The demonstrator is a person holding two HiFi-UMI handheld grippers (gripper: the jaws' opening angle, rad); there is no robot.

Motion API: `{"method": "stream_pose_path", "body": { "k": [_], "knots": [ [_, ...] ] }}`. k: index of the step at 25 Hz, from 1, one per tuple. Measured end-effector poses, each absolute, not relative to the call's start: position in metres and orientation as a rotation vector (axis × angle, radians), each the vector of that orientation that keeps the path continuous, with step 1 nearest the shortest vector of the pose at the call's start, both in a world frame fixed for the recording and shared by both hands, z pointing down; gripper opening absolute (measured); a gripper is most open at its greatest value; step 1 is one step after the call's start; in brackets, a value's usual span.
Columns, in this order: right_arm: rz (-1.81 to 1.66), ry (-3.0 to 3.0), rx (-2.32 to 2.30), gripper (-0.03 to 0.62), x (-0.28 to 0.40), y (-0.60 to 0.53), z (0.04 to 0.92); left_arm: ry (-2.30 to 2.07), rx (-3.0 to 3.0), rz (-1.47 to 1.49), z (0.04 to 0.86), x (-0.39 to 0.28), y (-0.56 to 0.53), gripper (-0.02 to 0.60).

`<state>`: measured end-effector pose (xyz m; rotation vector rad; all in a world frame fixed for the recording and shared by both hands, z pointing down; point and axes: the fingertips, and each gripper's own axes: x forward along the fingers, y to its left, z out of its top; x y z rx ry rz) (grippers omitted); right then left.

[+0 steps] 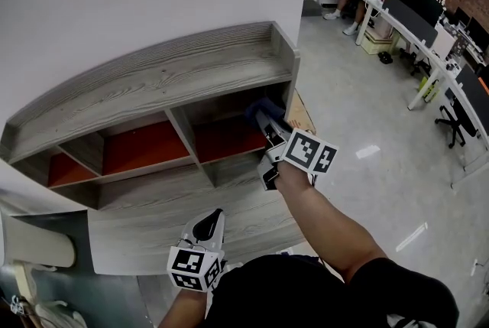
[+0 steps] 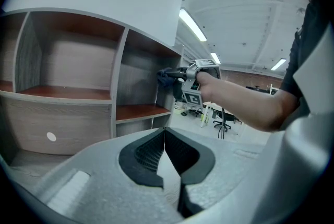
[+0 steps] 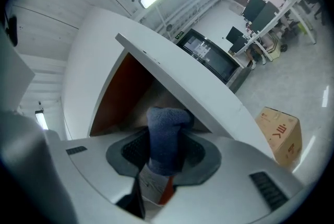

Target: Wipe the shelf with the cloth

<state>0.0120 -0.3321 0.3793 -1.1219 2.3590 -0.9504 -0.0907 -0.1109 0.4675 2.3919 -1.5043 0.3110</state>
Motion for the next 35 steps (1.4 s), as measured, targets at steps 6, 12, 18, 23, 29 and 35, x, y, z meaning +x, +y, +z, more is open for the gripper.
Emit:
{"method": "stream_pose_path", "body": {
  "k": [6,12,18,23,29,35],
  "knots": [
    [-0.891,2.347,-1.069,0.13,0.007,-0.331,0.342,-1.501,2.396,0.305,0.467,-0.091,-0.112,0.011],
    [-0.826,2.346,-1.048,0.13,0.005,-0.331,0.312,-1.498,2.398,0.3,0.466,-0.092,-0.111,0.009],
    [-0.789,2.354,-1.073,0.13,0.009,-0.333,0.303,-1.508,2.391,0.296,0.468,-0.095,-0.111,0.009],
    [-0.759,2.364,-1.094,0.13,0.009,-0.333,0.302,-1.511,2.388,0.29,0.468,-0.096,-0.112,0.011],
    [-0.743,2.383,-1.102,0.13,0.009,-0.333,0.302,-1.517,2.382,0.281,0.468,-0.098,-0.113,0.011],
    [-0.638,2.472,-1.148,0.13,-0.004,-0.331,0.304,-1.527,2.379,0.278,0.466,-0.102,-0.112,0.009]
  ]
}}
